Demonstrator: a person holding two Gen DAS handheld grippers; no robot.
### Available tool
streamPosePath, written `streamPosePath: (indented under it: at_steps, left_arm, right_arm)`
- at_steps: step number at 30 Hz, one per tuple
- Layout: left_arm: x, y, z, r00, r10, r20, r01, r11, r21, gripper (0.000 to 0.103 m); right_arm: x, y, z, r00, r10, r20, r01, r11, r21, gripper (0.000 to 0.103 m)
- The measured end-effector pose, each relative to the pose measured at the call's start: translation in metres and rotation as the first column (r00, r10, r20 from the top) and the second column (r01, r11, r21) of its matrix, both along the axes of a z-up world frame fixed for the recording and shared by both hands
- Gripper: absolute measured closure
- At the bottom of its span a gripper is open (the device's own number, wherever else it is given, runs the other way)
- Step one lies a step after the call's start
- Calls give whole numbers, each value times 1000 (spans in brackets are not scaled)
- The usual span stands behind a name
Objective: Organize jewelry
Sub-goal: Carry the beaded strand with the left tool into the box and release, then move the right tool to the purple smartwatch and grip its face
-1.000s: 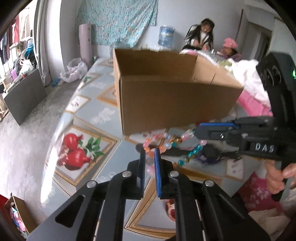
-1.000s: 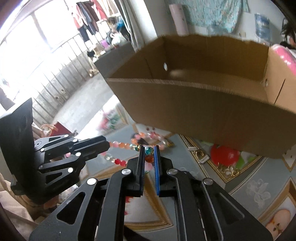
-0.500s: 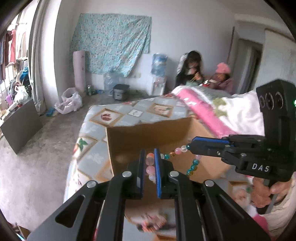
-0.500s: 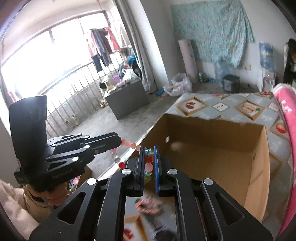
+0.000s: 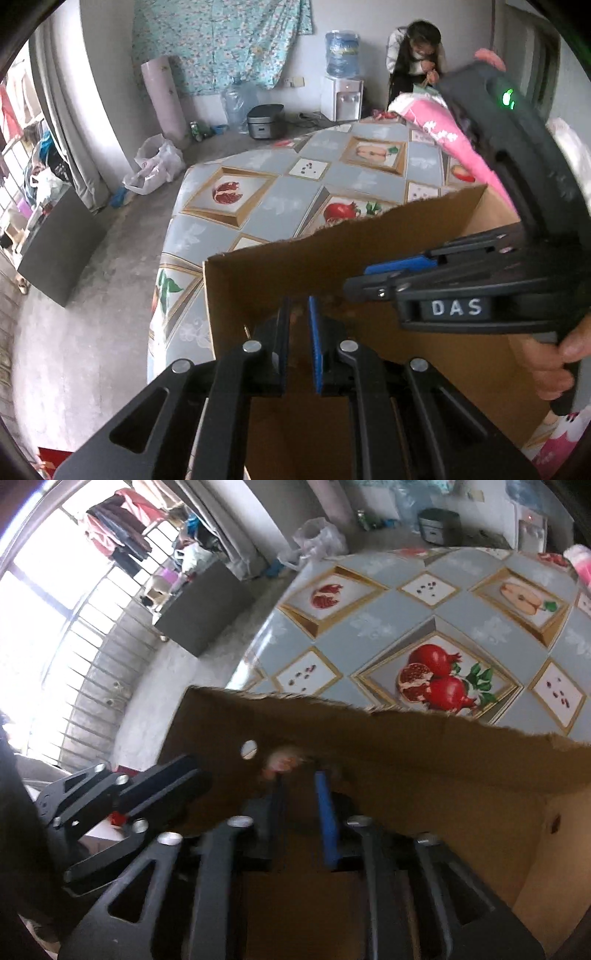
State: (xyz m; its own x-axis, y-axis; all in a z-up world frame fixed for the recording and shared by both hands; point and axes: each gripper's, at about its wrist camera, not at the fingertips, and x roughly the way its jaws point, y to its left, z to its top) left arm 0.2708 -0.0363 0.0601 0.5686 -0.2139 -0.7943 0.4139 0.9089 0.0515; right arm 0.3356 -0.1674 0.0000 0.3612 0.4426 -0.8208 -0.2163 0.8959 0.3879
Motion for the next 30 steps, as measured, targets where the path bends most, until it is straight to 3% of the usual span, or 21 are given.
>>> streamPosePath:
  at_steps: [5,8,10,14,16,18,21,24,28,30]
  left_arm:
    - [-15,18,24,998,25,59,-21,998,-59,91]
    - [-39,39,46,991,63,115,-50,992,-112,80]
    - [-63,56,59,984,84,157,-61,988,-142,72]
    - [-114,86,72,969,123,214,-85,980,-178,47]
    - [-137,97,69,969,130,212,-91,979,-184,36]
    - [-155,103,59,973,124,194,-88,979,-182,20]
    - [-182,102,24,986,101,130,-83,987,-134,11]
    - [-192,96,-22,995,98,20,-96,992,-86,10]
    - [-192,85,-73,983,135,-125,-144,987,-67,10]
    - [-192,78,-90,977,130,-168,-140,989,-54,9]
  right_arm:
    - [-26,-20,34,995,-37,89,35,999,24,64]
    - [-64,-37,65,979,-80,190,77,997,26,57]
    - [-95,-47,86,959,-99,267,94,995,31,43]
    - [-169,-61,119,899,-117,421,140,990,-25,27]
    - [-201,-61,122,888,-99,449,141,988,-62,19]
    - [-223,-58,116,891,-83,447,140,986,-95,11]
    - [-248,-50,91,915,-65,398,137,978,-155,8]
    - [-261,-40,55,935,-108,338,207,940,-271,8]
    - [-270,-37,11,957,-169,236,239,920,-311,8]
    - [-277,-39,5,941,-216,261,301,885,-356,8]
